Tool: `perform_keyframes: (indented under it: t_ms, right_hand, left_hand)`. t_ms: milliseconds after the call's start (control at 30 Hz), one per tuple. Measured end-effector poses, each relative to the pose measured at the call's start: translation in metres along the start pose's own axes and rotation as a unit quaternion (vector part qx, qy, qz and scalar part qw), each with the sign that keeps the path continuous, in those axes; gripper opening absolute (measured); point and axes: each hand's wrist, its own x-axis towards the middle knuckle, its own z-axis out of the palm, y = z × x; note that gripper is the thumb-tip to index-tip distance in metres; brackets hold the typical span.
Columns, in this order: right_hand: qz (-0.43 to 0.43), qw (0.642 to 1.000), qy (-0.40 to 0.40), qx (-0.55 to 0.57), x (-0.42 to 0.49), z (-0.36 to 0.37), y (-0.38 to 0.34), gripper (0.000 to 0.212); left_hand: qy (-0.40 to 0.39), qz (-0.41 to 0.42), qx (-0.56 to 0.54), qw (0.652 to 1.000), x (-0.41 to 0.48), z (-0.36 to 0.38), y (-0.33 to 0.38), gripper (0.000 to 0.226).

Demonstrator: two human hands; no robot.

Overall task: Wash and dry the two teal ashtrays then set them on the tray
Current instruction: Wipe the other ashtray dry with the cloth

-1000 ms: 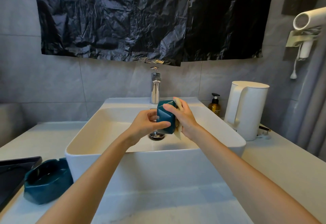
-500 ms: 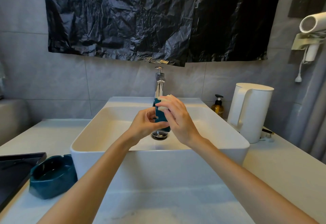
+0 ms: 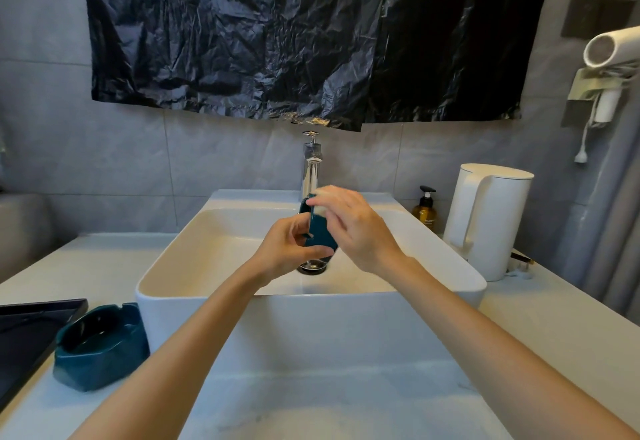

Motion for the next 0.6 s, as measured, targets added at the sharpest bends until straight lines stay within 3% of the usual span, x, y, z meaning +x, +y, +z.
perform_keyframes:
  t_ms: [100, 233, 300, 400, 500, 533, 600]
  right_hand:
    - [0.098, 0.991, -0.018, 0.089, 0.015, -0.004, 0.001, 0.033]
    - [-0.018, 1.0, -0.012, -0.01, -0.004, 0.007, -0.006, 0.035]
    - [-0.028, 0.999, -0.018, -0.043, -0.001, 0.003, -0.006, 0.037]
    - [0.099, 0.994, -0.028, 0.043, 0.023, -0.01, -0.007, 0.035]
    - [0.274, 0.928, -0.029, 0.251, 0.037, -0.01, -0.003, 0.028]
    - [0.326, 0.891, -0.026, 0.316, 0.036, -0.01, -0.004, 0.027]
    - [0.429, 0.782, -0.047, 0.45, 0.027, -0.013, -0.008, 0.03]
  left_hand:
    - [-0.01, -0.002, 0.001, 1.0, 0.0, 0.001, -0.001, 0.041]
    - [0.001, 0.011, 0.013, 1.0, 0.002, -0.001, -0.003, 0.033]
    - [-0.004, 0.016, 0.025, 1.0, 0.001, -0.001, -0.003, 0.032]
    - [-0.023, 0.02, 0.033, 0.999, -0.001, 0.001, -0.003, 0.037]
    - [-0.024, 0.011, 0.018, 0.999, -0.001, 0.002, -0.003, 0.041]
    - [-0.025, 0.013, 0.014, 0.999, -0.001, 0.002, -0.002, 0.041]
    - [-0.026, 0.023, 0.006, 0.999, -0.001, 0.003, -0.001, 0.041]
